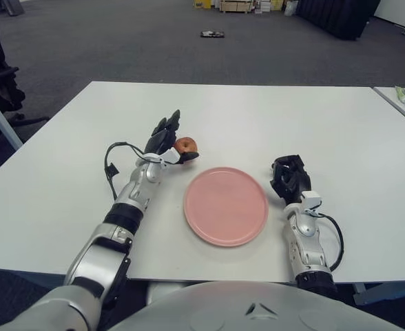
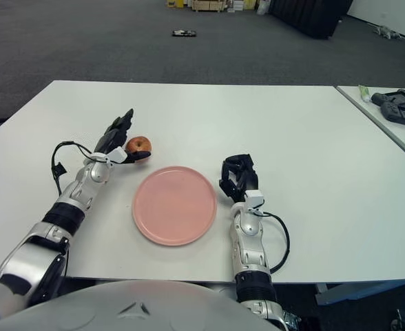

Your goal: Put the apple into the plate.

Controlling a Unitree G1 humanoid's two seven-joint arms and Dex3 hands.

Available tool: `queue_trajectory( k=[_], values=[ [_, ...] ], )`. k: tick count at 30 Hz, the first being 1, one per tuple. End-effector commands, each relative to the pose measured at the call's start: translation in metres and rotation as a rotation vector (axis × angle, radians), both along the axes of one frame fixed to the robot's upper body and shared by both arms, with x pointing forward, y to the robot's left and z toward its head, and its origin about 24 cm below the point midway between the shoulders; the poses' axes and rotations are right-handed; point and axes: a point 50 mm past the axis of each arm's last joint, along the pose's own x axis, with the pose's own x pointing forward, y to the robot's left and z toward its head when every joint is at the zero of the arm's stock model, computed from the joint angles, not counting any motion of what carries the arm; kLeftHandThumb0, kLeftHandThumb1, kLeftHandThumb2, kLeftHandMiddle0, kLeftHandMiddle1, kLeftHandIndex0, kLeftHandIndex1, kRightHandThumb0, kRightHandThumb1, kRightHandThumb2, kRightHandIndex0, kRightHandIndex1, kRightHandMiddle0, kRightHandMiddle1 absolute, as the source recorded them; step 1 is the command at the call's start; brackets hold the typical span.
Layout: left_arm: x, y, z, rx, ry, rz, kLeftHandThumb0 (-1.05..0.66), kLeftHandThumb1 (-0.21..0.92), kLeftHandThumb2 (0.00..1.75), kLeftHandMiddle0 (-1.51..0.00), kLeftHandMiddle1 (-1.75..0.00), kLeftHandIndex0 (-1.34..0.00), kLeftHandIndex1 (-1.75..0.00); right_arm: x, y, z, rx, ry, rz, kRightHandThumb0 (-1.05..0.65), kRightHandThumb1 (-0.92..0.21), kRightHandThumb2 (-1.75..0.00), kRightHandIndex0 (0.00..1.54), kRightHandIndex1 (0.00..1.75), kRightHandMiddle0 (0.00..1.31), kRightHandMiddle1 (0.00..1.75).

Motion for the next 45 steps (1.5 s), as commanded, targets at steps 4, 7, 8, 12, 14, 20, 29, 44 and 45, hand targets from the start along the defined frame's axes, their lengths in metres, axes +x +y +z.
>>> queue_trajectory(
  k=[4,7,8,12,14,20,29,44,45],
  values=[
    [0.010,-0.001,0.002,0.035,0.007,0.002,-0.98,0.79,0.20,0.00,0.00,0.00,0.00,-0.002,-0.002,-0.003,0.006,0.025,-0.022,-0.36,-0.78,-0.72,0.53,1.27,0.27,1.75],
    [0.013,0.000,-0.001,0.044,0.029,0.004,-0.97,0.80,0.21,0.00,0.00,0.00,0.00,-0.002,-0.002,-0.003,0.008,0.021,-0.022,-0.36,-0.78,-0.73,0.53,1.27,0.27,1.75],
    [0.014,0.000,-0.001,0.046,0.033,0.005,-0.97,0.80,0.22,0.00,0.00,0.00,0.00,-0.002,-0.002,-0.003,0.008,0.019,-0.020,-0.36,-0.78,-0.73,0.53,1.27,0.27,1.75],
    [0.016,0.000,-0.004,0.059,0.050,0.010,-0.97,0.81,0.23,0.00,0.00,0.00,0.00,-0.002,-0.002,-0.003,0.005,0.018,-0.014,-0.36,-0.79,-0.71,0.52,1.25,0.26,1.75],
    [0.018,0.000,-0.007,0.066,0.066,0.014,-0.96,0.81,0.23,0.00,0.00,0.00,0.00,-0.002,-0.003,-0.003,0.005,0.019,-0.015,-0.36,-0.80,-0.69,0.52,1.25,0.26,1.75],
    [0.019,0.000,-0.010,0.087,0.096,0.014,-0.95,0.82,0.25,0.00,0.00,0.00,0.00,-0.003,-0.003,-0.002,0.000,0.020,-0.017,-0.36,-0.82,-0.68,0.52,1.25,0.25,1.75],
    [0.018,0.002,-0.021,0.175,0.187,-0.022,-0.97,0.84,0.29,0.00,0.00,0.00,0.00,-0.004,-0.003,-0.002,-0.003,0.020,-0.018,-0.36,-0.82,-0.67,0.53,1.25,0.25,1.75],
    [0.016,0.007,-0.033,0.251,0.244,-0.050,-0.99,0.86,0.31,0.00,0.00,0.00,0.00,-0.006,-0.005,-0.002,0.002,0.030,-0.030,-0.36,-0.81,-0.68,0.54,1.25,0.25,1.75],
    [0.016,0.007,-0.033,0.251,0.245,-0.052,-1.00,0.86,0.31,0.00,0.00,0.00,0.00,-0.006,-0.005,-0.002,0.002,0.032,-0.031,-0.36,-0.81,-0.68,0.55,1.26,0.26,1.75]
  ],
)
